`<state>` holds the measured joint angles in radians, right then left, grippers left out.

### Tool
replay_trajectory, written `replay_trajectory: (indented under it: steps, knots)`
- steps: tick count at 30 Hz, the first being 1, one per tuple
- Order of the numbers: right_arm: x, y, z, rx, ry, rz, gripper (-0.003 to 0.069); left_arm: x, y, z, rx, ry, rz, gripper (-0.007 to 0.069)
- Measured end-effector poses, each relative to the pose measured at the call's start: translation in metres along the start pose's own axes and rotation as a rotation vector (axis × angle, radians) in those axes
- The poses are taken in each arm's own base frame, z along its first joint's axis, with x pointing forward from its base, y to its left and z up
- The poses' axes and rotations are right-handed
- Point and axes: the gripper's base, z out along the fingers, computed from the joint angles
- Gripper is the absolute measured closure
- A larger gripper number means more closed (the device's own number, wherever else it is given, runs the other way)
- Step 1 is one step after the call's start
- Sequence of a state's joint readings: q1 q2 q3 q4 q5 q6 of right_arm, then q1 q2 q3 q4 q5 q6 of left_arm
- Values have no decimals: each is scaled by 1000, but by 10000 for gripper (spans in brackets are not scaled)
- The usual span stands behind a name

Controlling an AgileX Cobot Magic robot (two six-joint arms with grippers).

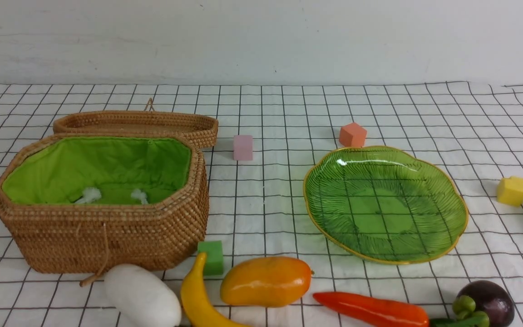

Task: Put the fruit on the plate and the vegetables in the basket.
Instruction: Take a daikon with your left arm and place it on the basket on the left.

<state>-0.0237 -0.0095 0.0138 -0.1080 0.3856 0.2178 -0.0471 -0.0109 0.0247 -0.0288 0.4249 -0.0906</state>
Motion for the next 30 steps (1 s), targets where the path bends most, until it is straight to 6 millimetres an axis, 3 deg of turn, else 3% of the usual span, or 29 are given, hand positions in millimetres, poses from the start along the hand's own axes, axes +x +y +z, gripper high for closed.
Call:
replay_trajectory:
  steps: [24, 27, 30]
  knots:
    - [0, 0, 0, 0, 0, 0, 414, 0, 0, 0, 0, 0, 1, 386]
    - [0, 0, 0, 0, 0, 0, 414, 0, 2, 0, -17, -4, 72, 386]
    - [0, 0, 0, 0, 0, 0, 414, -3, 5, 0, -64, -33, 269, 386]
